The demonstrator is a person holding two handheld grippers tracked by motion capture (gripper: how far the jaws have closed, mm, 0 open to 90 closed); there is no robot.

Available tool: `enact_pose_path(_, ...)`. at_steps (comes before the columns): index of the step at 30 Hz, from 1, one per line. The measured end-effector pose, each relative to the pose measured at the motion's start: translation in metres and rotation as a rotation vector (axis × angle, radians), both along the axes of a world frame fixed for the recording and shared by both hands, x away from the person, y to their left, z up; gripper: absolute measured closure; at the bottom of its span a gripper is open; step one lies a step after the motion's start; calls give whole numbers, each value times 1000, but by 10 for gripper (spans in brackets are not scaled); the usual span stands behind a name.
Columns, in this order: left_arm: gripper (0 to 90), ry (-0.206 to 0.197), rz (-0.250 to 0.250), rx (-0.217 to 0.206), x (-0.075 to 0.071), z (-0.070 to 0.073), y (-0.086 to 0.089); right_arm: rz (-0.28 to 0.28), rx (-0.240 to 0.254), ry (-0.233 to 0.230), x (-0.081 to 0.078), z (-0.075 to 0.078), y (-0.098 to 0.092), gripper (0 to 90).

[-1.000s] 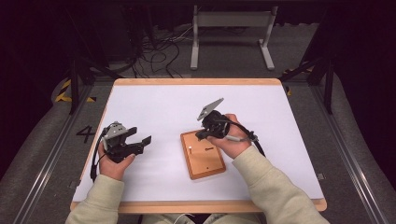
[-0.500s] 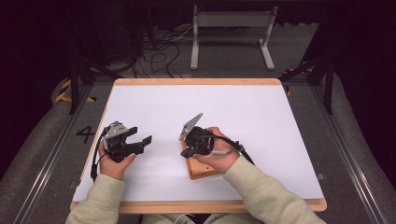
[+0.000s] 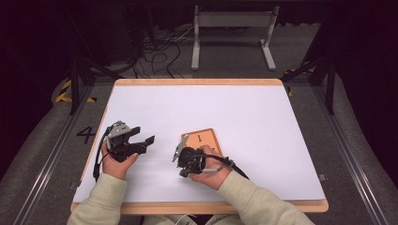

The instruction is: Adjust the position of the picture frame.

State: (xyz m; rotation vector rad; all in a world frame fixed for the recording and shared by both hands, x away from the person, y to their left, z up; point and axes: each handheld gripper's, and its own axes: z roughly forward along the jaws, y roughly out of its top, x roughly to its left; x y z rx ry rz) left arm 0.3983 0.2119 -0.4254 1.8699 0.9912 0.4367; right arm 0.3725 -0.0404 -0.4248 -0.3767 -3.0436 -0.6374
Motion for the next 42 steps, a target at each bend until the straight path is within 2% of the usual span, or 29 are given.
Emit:
enact_pose_path(1,274,-2,-2,1,1,0,0,2,-21,-13,0,-2,0,900)
enact_pose_path(3,274,2,-3,-2,1,0,-1,-2,-11,12,0,-5,0,900)
enact_pose_path(8,274,-7,-8,0,2,1,-2,-9,-48,-1,-3,-4,-3,900)
enact_pose_path(10,274,2,-8,-6,2,1,-3,-17,-55,10,-4,-4,-8,900)
enact_pose_path(16,274,-8,-12,6,3,1,-5,-40,-61,12,-6,-3,-26,900)
enact_pose_path(24,275,-3,-20,8,3,1,-8,-121,-68,13,-3,-2,-61,900)
enact_pose_path(30,352,7,-54,2,3,2,-11,-168,-70,5,-1,-1,-80,900)
enact_pose_path(32,373,-1,-63,16,5,2,-13,-186,-74,-3,0,-1,-86,900)
enact_pose_path(34,401,14,-80,6,5,2,-15,-216,-63,2,1,-1,-92,900)
enact_pose_path(37,409,16,-86,14,6,2,-17,-228,-23,7,2,-1,-99,900)
enact_pose_path(39,410,7,-90,20,8,2,-18,-251,23,1,3,4,-107,900)
enact_pose_path(40,410,17,-91,13,8,2,-19,-260,59,6,4,8,-112,900)
enact_pose_path(42,414,18,-91,14,8,2,-19,-302,93,-26,5,17,-123,900)
